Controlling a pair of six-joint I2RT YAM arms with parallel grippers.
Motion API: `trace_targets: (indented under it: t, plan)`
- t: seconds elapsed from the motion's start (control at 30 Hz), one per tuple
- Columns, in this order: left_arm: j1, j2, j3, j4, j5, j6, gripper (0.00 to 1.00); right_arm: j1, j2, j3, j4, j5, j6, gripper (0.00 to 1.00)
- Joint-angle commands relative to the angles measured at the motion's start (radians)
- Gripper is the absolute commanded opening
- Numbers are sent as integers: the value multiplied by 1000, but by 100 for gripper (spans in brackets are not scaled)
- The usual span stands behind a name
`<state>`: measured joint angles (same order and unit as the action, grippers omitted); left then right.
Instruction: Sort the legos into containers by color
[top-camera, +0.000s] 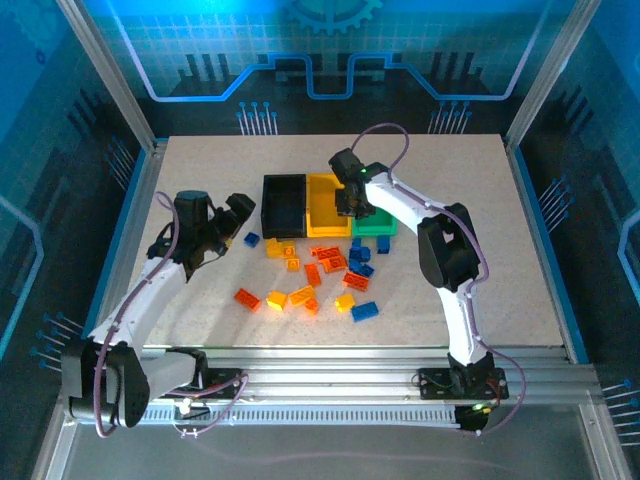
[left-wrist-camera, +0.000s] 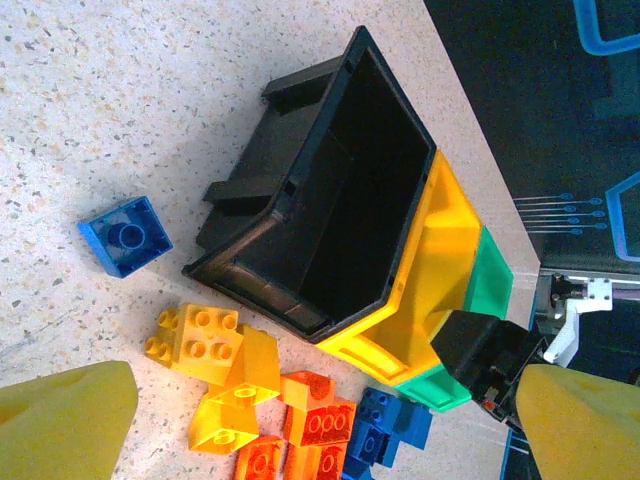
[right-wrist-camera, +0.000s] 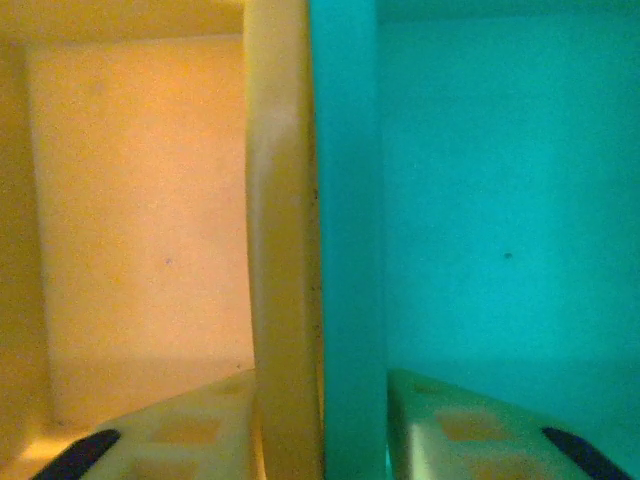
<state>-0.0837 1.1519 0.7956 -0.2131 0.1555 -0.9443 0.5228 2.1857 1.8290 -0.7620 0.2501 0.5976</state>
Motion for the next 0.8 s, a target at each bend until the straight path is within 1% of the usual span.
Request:
trace_targets:
  t: [0.0,0.1,0.2,0.23,0.27,0.3,0.33,0.43,0.5,0.57,0.6,0.67,0.73,0.77]
  plan:
    - [-8,8,17,-9,25,-5,99,10,-67,7,1,0,-26,48]
    - [-8,3,24,-11,29,-7,99,13,-122,5,28,6,-40,59]
    - [-9,-4,31,-11,36,-7,99,14,-200,-48,56,7,-38,66]
    - [-11,-7,33,-13,39,-4,99,14,-233,-80,64,2,-38,72]
    - [-14,-10,36,-13,42,-1,99,16,-263,-109,57,5,-38,89]
    - [-21,-11,40,-11,41,4,99,17,-287,-136,48,10,-38,94]
    - [-35,-12,46,-7,35,17,99,17,-323,-179,42,11,-38,96]
    - [-96,-10,69,-25,-9,51,99,15,-458,-388,100,9,-25,97]
    - [-118,-8,89,-89,-36,61,99,8,-536,-512,121,4,-3,95]
    - [-113,4,110,-175,-58,57,99,-3,-596,-626,145,3,18,88]
    - [-111,8,114,-193,-64,60,99,-10,-613,-668,159,2,23,85]
    - [-108,7,87,-166,-51,54,99,-28,-614,-719,189,-12,37,77]
    - [-108,-3,50,-110,-33,37,99,-43,-588,-730,213,-26,40,69]
    - [-108,-6,37,-87,-28,34,99,-44,-567,-726,220,-18,38,66]
